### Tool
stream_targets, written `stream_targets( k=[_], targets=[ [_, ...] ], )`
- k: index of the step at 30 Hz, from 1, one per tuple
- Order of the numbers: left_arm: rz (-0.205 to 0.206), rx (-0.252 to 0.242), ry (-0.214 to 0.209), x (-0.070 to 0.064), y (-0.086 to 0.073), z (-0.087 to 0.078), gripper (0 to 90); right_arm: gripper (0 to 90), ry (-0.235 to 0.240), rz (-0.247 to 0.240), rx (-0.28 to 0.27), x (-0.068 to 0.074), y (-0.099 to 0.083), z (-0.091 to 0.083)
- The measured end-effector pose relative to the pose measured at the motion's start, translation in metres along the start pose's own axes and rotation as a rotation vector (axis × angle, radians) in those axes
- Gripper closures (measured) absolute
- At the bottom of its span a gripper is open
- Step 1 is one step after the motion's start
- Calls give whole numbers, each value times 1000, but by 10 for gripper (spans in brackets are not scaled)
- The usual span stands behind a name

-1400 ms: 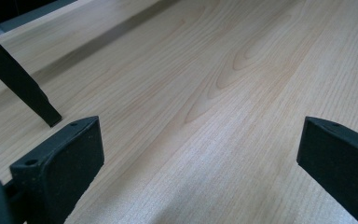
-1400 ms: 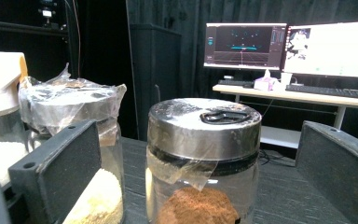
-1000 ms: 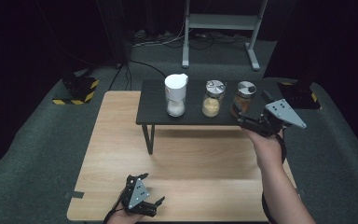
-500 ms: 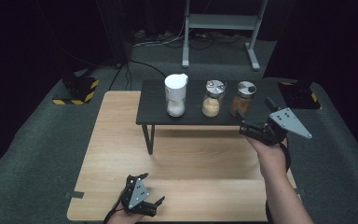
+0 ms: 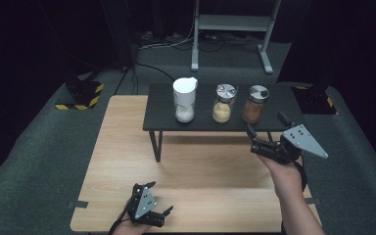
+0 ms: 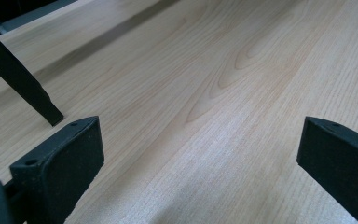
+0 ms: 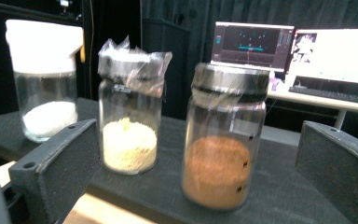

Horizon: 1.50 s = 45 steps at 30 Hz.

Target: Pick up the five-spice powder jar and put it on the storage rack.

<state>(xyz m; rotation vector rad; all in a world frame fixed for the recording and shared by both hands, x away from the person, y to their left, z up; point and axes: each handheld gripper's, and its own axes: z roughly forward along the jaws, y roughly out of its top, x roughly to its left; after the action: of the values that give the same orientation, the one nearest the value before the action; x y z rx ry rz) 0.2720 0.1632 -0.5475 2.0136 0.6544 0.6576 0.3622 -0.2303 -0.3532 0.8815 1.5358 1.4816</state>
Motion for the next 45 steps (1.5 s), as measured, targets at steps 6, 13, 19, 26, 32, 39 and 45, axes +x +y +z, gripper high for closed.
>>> stream_targets(
  k=[6,13,19,26,32,39,45],
  targets=[
    [2,2,1,0,0,0,7,0,2,-17,40,5,-11,-6],
    [3,2,1,0,0,0,7,0,11,-18,77,10,-25,-10],
    [0,0,0,0,0,0,7,0,15,-15,99,14,-40,-15],
    [7,3,2,0,0,0,7,0,24,-17,137,19,-60,-20],
    [7,2,3,0,0,0,7,0,31,-11,170,24,-78,-23],
    [8,3,3,0,0,0,7,0,35,-13,221,31,-100,-26],
    [7,2,2,0,0,0,7,0,36,-9,264,36,-121,-32]
  ],
)
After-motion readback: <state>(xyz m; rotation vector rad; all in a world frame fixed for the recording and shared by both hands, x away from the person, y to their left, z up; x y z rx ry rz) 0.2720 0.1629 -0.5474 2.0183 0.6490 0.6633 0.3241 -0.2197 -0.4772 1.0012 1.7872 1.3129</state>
